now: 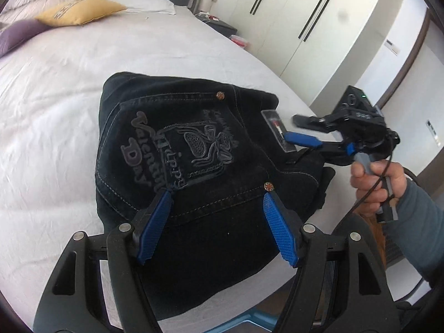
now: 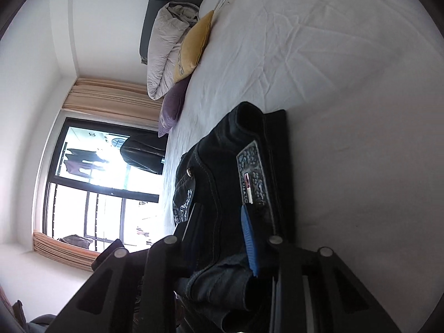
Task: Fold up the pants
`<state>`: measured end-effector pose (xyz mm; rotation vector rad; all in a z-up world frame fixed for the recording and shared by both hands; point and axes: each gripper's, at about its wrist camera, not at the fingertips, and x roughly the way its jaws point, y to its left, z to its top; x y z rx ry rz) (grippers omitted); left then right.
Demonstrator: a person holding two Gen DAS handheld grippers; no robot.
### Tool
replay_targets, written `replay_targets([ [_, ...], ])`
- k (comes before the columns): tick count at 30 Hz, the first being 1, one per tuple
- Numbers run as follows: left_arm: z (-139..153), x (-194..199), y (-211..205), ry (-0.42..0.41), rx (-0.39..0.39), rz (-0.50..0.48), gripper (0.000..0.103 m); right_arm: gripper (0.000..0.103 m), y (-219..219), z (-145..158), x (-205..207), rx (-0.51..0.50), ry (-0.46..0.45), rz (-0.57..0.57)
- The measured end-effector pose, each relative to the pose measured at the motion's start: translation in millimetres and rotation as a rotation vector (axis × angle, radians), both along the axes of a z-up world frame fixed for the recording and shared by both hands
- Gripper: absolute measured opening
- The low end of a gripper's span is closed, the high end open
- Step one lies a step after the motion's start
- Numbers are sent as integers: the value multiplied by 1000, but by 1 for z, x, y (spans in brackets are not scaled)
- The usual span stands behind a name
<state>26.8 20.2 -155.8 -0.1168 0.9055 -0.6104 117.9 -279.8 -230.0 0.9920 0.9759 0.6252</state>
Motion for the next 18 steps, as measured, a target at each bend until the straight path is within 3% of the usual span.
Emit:
replay_targets([
  [1, 0, 0, 1, -3, 0, 2, 67, 49, -2, 5, -5, -10, -12, -5],
  [2, 3, 0, 2, -5, 0, 6, 67, 66, -4, 12, -9, -9, -19, -21],
  [3, 7, -1, 4, -11, -2, 11, 67, 74, -6, 21, -15, 4, -32, -38],
  [5, 19, -5, 7, -42, -27, 13, 67, 76, -3, 44, -24, 50, -107, -24],
  [8, 31, 0, 9, -66, -28, 14, 67, 88, 17, 69, -40, 107, -209, 38],
  [10, 22, 8, 10, -46, -21, 11, 67, 89, 35, 64, -45, 97, -201, 93],
  [13, -1, 14, -1, -15, 23, -14, 67, 84, 50, 29, -43, 40, -98, 96],
  [15, -11, 9, -2, -35, 42, -19, 67, 62, 37, 6, -49, 45, -94, 74],
  [16, -8, 6, -1, -45, 43, -15, 67, 59, 30, 1, -53, 48, -90, 62],
  [18, 2, 3, 4, -40, 27, 1, 67, 64, 20, 4, -56, 56, -78, 53],
])
